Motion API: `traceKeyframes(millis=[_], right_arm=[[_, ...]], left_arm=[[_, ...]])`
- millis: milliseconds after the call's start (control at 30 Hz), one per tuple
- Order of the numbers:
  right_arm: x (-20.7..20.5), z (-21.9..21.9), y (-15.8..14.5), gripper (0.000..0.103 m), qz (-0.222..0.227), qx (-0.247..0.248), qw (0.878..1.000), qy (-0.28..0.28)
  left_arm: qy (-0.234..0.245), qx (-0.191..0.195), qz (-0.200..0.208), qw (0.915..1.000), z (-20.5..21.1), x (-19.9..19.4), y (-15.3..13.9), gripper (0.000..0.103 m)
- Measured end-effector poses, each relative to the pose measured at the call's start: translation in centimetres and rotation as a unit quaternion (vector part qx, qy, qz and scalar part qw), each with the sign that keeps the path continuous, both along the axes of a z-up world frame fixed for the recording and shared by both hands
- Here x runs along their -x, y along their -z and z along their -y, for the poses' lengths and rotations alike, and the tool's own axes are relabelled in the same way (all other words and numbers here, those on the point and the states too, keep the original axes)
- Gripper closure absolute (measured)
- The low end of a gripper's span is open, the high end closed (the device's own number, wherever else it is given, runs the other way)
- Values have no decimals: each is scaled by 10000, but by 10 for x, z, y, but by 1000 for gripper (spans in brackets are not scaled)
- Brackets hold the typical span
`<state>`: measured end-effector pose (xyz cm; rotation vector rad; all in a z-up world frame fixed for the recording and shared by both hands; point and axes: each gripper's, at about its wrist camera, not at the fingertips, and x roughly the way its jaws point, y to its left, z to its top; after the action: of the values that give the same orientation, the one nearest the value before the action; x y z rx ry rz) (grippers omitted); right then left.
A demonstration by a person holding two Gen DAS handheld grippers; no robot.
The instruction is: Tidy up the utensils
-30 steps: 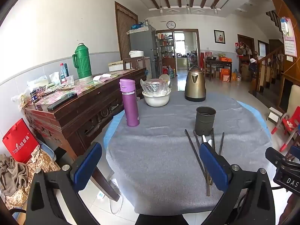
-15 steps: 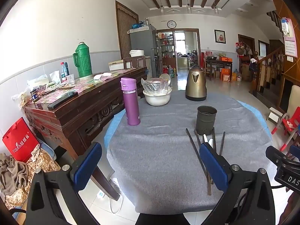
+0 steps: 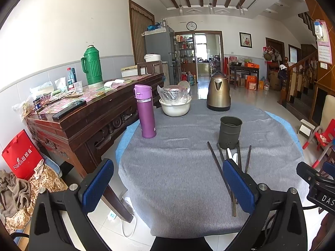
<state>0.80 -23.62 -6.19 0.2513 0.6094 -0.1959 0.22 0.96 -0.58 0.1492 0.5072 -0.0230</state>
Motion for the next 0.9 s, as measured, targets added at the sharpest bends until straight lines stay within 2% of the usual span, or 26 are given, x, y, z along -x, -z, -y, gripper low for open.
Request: traceKeyframes(millis=[67, 167, 267, 300, 400, 500, 533, 600, 633, 700, 733, 833, 867, 900], right_arm=[[-2, 0, 2, 0, -12, 129, 9999, -8], [-9, 4, 4, 0, 19, 209, 9998, -34], [-29, 18, 6, 0, -59, 99, 9999, -23], [-36, 23, 8, 0, -105, 27, 9999, -40], [-64, 45, 13, 0, -368, -292, 9989, -93], [-95, 64, 22, 2, -566, -536, 9968, -156], [-104, 68, 25, 3, -432, -605, 9971, -178], [-131, 79, 38, 17, -697, -926, 9930, -225], [-144, 83, 44, 20, -799, -1060, 9908, -267], [-168, 86, 58, 35, -978, -1393, 9849, -322], [-180, 88, 67, 37, -1145, -1487, 9816, -343], [-213, 92, 90, 53, -1410, -1824, 9722, -422], [-224, 95, 98, 62, -1519, -1984, 9674, -416], [-233, 96, 105, 64, -1602, -2159, 9624, -400]], left_arm=[[53, 13, -128, 9999, 0, -4, 3, 0], [155, -232, -522, 9982, 3, -18, 6, 0], [206, -94, -906, 9956, 1, -44, 10, 0], [204, 78, -972, 9950, 0, -56, 13, 0], [272, 255, -1112, 9931, 2, -88, 25, 0], [337, 404, -1513, 9871, 2, -126, 41, 0], [353, 539, -1673, 9838, 1, -136, 46, 1], [356, 693, -1961, 9775, 0, -161, 59, 12], [350, 794, -2176, 9722, 0, -177, 68, 17], [368, 906, -2505, 9632, 1, -202, 82, 37], [395, 977, -2669, 9580, 3, -216, 91, 41], [502, 1148, -2878, 9495, 15, -246, 108, 46], [552, 1140, -2905, 9485, 21, -253, 111, 48], [604, 1067, -2940, 9479, 28, -261, 116, 52]])
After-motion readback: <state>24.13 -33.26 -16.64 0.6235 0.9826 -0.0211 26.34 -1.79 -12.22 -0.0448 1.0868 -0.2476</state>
